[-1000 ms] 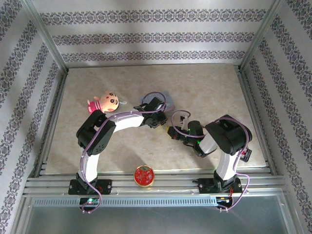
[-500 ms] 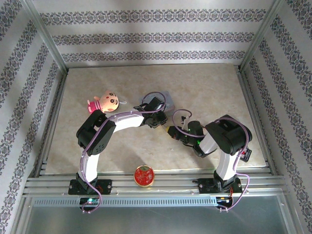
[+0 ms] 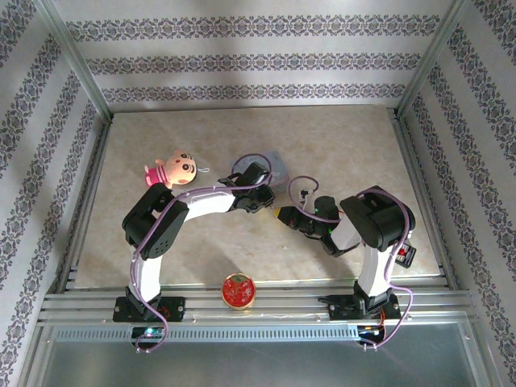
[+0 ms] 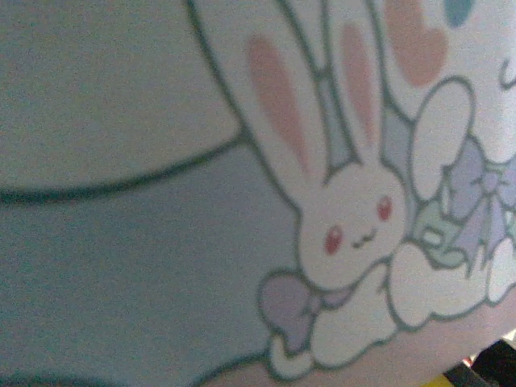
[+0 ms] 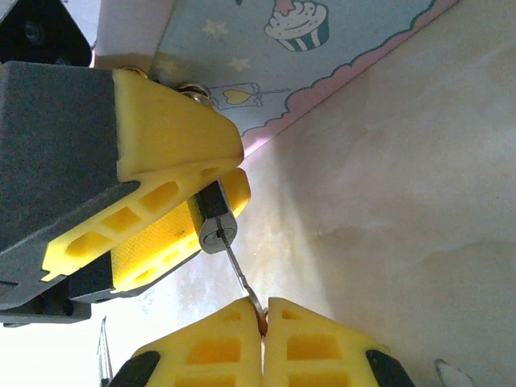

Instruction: Unlock a padlock with a key

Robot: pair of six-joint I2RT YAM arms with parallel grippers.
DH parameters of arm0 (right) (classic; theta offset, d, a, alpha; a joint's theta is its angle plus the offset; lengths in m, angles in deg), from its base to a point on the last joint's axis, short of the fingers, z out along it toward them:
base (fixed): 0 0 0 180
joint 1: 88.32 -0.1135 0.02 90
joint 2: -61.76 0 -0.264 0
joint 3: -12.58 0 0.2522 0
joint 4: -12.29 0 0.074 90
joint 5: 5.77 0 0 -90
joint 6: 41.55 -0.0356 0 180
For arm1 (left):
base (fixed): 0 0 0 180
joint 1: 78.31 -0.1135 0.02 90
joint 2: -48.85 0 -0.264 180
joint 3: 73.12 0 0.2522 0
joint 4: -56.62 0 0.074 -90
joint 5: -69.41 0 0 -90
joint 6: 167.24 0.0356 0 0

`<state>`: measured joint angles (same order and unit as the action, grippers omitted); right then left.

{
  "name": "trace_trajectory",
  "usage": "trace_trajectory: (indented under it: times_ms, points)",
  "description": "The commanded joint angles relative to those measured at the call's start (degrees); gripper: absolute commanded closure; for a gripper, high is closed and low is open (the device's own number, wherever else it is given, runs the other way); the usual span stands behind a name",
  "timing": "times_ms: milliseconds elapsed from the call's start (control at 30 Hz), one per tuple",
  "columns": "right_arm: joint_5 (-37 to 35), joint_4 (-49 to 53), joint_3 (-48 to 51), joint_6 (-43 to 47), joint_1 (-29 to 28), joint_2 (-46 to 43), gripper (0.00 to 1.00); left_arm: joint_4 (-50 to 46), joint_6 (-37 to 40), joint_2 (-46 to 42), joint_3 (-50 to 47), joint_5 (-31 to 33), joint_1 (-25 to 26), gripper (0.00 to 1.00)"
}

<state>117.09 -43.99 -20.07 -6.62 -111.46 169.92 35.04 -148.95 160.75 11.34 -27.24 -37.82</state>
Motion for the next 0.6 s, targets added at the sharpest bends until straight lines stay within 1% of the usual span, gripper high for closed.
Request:
trace_trajectory:
  times_ms: [0, 167, 367, 567]
  points:
    - [-5.1, 3.4, 2.4, 3.2, -0.2, 0.8, 1.0, 1.1, -2.6, -2.8, -0.8, -0.9, 0.5, 1.0]
    - [-7.9, 4.1, 4.4, 4.7, -1.2, -1.0, 1.0, 1.3, -3.6, -2.5, -0.3, -0.9, 0.5, 1.0]
    - [-13.8, 4.2, 5.2, 5.2, -3.7, -2.3, 1.0, 0.2, -4.2, -2.1, 0.5, -1.7, 0.5, 1.0]
    - [-15.7, 4.2, 4.0, 6.6, -6.2, -3.4, 1.0, 0.3, -6.5, -2.3, -0.4, -1.2, 0.5, 1.0]
